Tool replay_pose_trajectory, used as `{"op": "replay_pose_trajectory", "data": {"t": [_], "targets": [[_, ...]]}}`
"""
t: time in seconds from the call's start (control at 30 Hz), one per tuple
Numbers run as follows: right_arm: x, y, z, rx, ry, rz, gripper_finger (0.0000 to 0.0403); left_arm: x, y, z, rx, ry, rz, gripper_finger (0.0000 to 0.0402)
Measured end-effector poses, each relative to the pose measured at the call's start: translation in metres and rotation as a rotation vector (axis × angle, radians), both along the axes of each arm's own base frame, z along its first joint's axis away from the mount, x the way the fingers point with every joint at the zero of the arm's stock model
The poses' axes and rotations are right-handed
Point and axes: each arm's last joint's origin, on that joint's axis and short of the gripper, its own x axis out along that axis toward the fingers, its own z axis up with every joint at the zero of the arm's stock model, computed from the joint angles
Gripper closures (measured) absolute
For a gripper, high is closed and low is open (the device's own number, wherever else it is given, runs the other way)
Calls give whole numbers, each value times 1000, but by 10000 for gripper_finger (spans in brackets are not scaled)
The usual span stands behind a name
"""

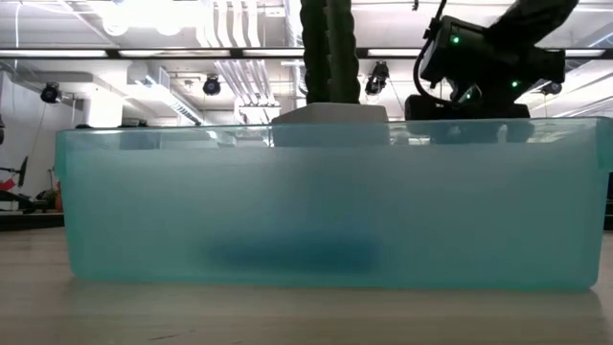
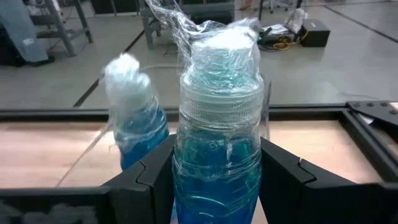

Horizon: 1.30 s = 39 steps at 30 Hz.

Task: Pick & Place Kitchen Sink Supplies
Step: Put the dish soap into the right transparent bin

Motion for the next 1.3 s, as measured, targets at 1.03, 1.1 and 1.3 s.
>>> {"op": "replay_pose_trajectory", "data": {"t": [1.03,1.1,1.3], "targets": [[11,-3,-7,20,68,83,160,0,0,0,-25,1,-9,207],[18,-3,5,11,70,102,155,0,0,0,-25,1,-9,207],[34,-4,46,-47,174,169,142,0,0,0,-25,3,-9,207]]}}
